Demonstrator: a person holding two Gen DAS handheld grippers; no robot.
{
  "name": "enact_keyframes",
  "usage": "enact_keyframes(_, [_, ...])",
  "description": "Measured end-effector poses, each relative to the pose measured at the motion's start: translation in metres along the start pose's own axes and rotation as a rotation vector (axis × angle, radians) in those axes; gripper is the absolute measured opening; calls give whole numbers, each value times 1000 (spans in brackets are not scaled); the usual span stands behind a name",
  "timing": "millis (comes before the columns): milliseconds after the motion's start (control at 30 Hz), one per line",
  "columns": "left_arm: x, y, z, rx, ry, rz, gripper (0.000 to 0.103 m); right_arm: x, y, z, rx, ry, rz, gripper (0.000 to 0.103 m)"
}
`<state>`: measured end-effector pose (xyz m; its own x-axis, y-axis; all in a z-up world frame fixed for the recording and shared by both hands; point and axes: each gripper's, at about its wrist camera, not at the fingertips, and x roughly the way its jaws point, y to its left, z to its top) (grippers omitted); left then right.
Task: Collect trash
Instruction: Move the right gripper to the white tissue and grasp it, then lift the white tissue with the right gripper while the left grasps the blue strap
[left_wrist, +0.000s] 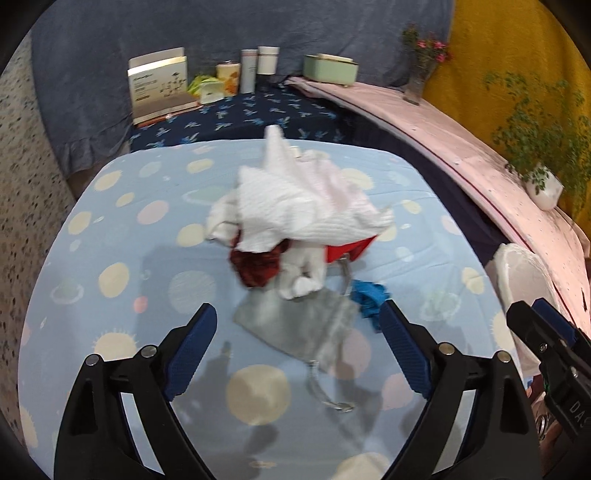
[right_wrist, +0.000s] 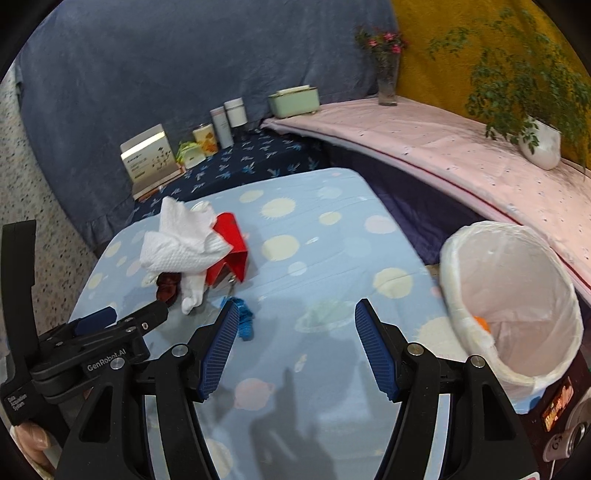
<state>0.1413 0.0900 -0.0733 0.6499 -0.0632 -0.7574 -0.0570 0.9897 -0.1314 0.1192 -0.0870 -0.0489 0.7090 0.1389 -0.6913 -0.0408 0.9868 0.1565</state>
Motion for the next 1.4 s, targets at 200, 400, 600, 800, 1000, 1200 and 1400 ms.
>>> enact_keyframes(200, [3, 27, 6, -52, 1, 14, 86, 23, 22, -2, -30, 39, 25, 63])
enact_keyframes(400, [6, 42, 25, -81, -10, 0, 86, 37, 38, 8, -36, 44, 56, 63])
enact_keyframes(600, [11, 67, 27, -122, -7, 34, 86, 53, 62, 26, -48, 44, 112, 63])
enact_keyframes(800, [17, 96, 24, -171, 10, 90, 86, 72, 100, 33, -101, 38, 157, 63])
enact_keyframes(1000, [16, 114, 27, -194, 3, 111, 86, 102, 121, 35, -110, 75, 174, 63])
enact_keyframes(1200, [19, 115, 23, -194, 13, 102, 86, 122, 119, 34, -115, 125, 154, 4])
enact_keyframes(1400, [26, 98, 16, -165, 38, 68, 86, 86, 86, 48, -29, 19, 147, 3])
